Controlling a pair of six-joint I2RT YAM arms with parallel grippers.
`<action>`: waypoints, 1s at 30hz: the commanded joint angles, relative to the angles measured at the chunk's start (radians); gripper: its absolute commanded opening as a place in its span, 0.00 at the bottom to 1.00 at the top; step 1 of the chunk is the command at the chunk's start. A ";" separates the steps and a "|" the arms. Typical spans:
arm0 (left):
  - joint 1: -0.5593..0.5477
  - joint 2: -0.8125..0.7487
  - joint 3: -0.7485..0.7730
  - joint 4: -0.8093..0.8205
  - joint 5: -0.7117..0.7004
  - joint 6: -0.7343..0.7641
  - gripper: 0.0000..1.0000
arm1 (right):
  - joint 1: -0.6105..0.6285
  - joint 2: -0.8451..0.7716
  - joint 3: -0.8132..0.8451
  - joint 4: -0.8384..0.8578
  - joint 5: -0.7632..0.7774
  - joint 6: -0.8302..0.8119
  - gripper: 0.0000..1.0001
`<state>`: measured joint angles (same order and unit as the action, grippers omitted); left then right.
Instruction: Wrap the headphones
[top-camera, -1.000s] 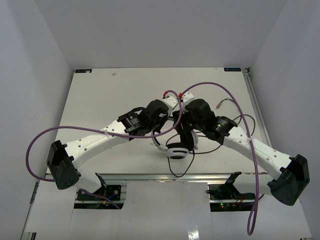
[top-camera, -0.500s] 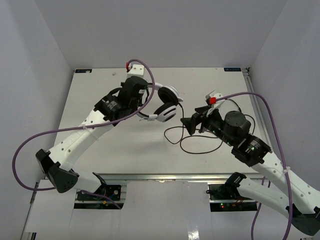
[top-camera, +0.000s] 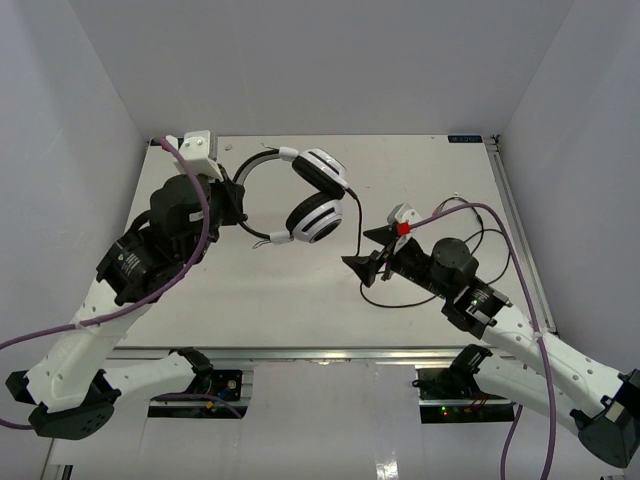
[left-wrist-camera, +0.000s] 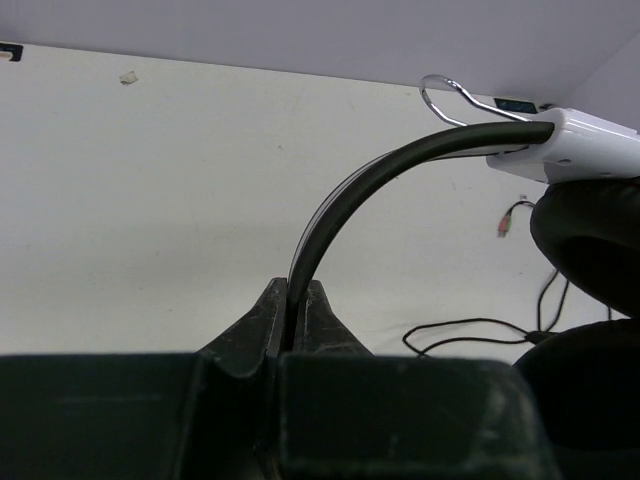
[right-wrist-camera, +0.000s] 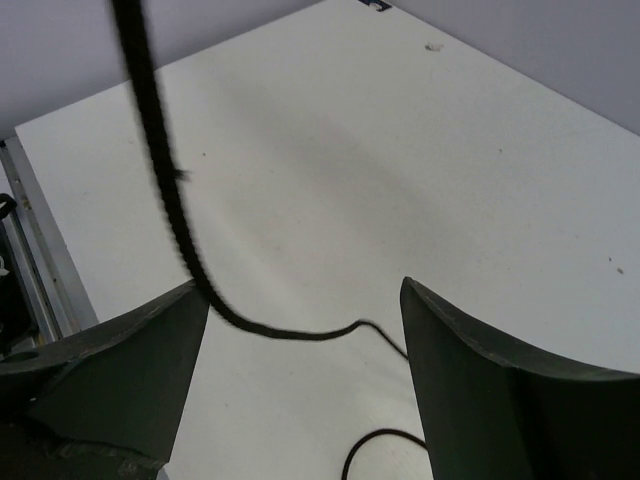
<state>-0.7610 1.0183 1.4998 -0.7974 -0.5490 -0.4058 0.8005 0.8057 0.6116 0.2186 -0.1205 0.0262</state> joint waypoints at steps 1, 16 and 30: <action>-0.003 -0.058 -0.030 0.124 0.090 -0.091 0.00 | 0.004 0.066 -0.044 0.298 -0.105 -0.011 0.79; -0.001 -0.121 -0.037 0.150 0.105 -0.140 0.00 | 0.008 0.229 -0.255 0.678 -0.233 -0.016 0.50; -0.002 -0.158 -0.067 0.174 0.151 -0.176 0.00 | 0.008 0.290 -0.371 0.831 -0.245 -0.002 0.37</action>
<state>-0.7612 0.9057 1.4245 -0.7258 -0.4332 -0.5242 0.8025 1.0773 0.2501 0.9295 -0.3579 0.0243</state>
